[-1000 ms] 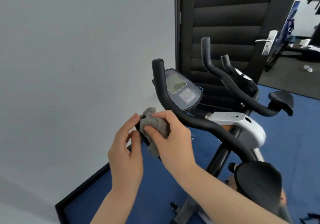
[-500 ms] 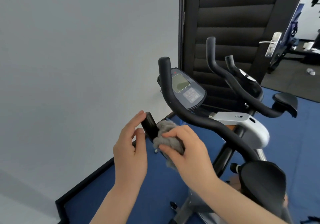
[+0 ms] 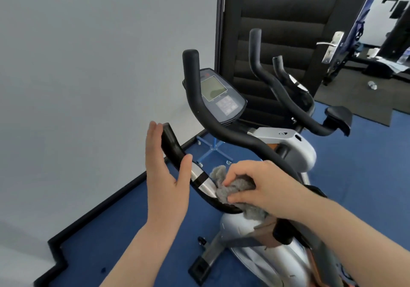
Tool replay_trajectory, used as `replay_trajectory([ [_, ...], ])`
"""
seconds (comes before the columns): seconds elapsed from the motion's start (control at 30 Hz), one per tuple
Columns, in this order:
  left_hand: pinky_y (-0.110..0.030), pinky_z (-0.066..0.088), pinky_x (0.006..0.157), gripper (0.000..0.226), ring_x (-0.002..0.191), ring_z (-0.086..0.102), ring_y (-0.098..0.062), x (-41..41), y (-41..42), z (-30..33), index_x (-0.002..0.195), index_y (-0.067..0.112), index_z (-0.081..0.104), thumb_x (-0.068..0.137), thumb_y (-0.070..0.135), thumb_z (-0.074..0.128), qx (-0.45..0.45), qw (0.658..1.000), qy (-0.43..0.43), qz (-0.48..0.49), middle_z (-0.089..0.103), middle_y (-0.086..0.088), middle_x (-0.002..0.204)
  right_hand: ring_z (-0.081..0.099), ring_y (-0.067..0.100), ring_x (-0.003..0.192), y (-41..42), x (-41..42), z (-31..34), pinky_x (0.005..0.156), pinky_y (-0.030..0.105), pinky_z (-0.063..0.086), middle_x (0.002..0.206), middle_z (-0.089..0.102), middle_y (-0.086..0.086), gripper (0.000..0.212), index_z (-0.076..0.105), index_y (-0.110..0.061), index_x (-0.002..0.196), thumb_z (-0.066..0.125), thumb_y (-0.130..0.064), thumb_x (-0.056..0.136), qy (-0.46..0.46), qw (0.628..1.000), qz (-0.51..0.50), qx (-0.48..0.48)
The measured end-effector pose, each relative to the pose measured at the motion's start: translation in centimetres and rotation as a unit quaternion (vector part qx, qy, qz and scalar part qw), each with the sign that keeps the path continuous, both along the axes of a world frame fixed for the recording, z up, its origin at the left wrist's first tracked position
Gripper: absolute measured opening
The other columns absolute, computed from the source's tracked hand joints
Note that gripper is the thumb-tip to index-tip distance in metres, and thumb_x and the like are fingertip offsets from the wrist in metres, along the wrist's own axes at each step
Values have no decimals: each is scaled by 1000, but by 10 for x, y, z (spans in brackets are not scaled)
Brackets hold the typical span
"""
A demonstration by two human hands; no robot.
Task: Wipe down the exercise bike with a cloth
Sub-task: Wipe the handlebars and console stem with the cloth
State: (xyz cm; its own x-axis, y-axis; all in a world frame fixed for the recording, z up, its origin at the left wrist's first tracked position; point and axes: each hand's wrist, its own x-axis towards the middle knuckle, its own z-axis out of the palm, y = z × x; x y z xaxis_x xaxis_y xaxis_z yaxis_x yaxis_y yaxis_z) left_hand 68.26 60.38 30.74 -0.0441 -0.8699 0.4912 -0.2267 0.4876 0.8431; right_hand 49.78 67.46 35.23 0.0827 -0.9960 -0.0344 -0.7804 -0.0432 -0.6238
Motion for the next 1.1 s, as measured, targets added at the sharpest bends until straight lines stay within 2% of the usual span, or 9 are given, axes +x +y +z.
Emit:
replay_trajectory([
  [0.03, -46, 31, 116, 74, 147, 16, -3, -4, 3, -2, 150, 47, 14, 97, 16, 57, 10, 1000, 0, -1, 8, 28, 159, 57, -1, 91, -4, -9, 6, 85, 25, 46, 94, 65, -18, 22, 66, -36, 90, 81, -31, 75, 50, 998, 29, 20],
  [0.1, -53, 27, 117, 76, 149, 9, -5, -9, 8, -4, 149, 52, 4, 100, 18, 51, 13, 1000, -7, 6, 0, 29, 159, 57, 1, 93, -9, -26, 16, 88, 27, 46, 97, 66, -16, 22, 68, -33, 94, 81, -30, 76, 112, 990, 58, 55],
  [0.27, -51, 25, 118, 67, 148, 0, 1, -19, 17, -5, 155, 30, 8, 102, 14, 45, 4, 997, -45, 57, -4, 21, 162, 61, 6, 88, -8, -25, 5, 85, 34, 48, 92, 70, -12, 20, 68, -36, 102, 73, -32, 83, 81, 993, 84, 36],
  [0.4, -30, 23, 119, 60, 149, 3, -2, -32, 38, -14, 154, 25, 20, 102, 7, 44, -9, 995, -75, 60, 1, 19, 162, 67, 12, 100, -12, -37, 4, 92, 33, 49, 108, 72, -8, 29, 68, -37, 112, 73, -30, 85, 50, 989, 124, 67],
  [0.53, -42, 17, 121, 54, 148, 3, 0, -38, 49, -22, 151, 32, 26, 103, 12, 42, 27, 995, -65, 67, 7, 25, 160, 61, 2, 107, -11, -57, 5, 98, 29, 45, 112, 69, -18, 32, 69, -43, 111, 75, -35, 81, 83, 988, 124, 36],
  [0.7, -34, 19, 118, 52, 146, 12, 3, -37, 54, -20, 147, 42, 30, 102, 22, 47, 47, 995, -27, 82, 14, 30, 157, 61, -3, 85, -5, -27, -11, 78, 17, 46, 85, 68, -22, 20, 68, -37, 104, 71, -38, 84, -44, 995, 90, -30],
  [0.83, -23, 22, 114, 50, 143, 18, 8, -34, 58, -17, 146, 39, 35, 98, 34, 48, 67, 993, -37, 89, 19, 32, 155, 63, 4, 77, 5, -28, -17, 67, 21, 51, 80, 68, -9, 8, 59, -34, 93, 65, -38, 88, -181, 983, 18, -26],
  [0.97, -7, 24, 110, 43, 138, 26, 13, -41, 67, -10, 142, 33, 46, 99, 27, 49, 98, 988, -8, 122, 30, 34, 150, 62, 2, 71, 6, -4, -21, 65, 21, 51, 76, 66, -11, 11, 49, -40, 101, 57, -38, 94, -177, 982, 63, -3],
  [1.1, -18, 36, 110, 28, 132, 41, 7, -43, 80, 0, 121, 42, 64, 99, 30, 51, 101, 986, 33, 126, 51, 29, 137, 62, -8, 93, -10, -10, -18, 82, 16, 49, 99, 68, -18, 31, 53, -34, 106, 70, -17, 87, -306, 948, 80, 41],
])
